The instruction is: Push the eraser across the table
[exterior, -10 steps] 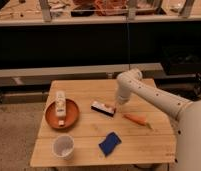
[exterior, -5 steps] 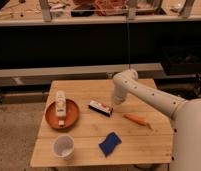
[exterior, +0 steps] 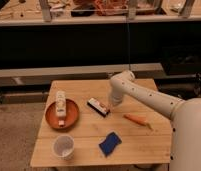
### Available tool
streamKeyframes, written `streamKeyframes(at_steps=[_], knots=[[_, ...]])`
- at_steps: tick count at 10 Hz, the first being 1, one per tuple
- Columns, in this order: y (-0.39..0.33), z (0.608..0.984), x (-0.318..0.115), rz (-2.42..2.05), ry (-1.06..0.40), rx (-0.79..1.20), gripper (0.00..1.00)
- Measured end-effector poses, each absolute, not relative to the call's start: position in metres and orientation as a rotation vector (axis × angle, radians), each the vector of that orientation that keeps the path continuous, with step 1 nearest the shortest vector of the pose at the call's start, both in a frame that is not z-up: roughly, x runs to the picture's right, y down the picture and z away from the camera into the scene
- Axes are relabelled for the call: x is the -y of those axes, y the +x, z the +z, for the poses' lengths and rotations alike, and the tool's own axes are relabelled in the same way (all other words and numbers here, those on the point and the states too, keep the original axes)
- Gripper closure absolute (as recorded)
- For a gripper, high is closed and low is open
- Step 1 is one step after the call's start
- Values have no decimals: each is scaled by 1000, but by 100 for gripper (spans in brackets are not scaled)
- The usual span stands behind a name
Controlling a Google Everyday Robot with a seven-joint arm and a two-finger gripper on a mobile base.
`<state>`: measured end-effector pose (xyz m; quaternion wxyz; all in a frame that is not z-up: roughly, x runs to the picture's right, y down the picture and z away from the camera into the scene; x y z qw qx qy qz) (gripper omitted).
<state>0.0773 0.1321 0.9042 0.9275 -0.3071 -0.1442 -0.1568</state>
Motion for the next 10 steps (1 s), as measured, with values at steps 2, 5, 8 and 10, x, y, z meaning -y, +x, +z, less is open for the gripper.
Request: streamKeyframes(at_steps=[2,5,8,10], knots=[[60,902,-138,-353,-627,316,98],[45,900,-142,-391,-622,336,98],[31,906,-135,-420,-619,341,98],[26,907,-136,-438,-618,343,98]])
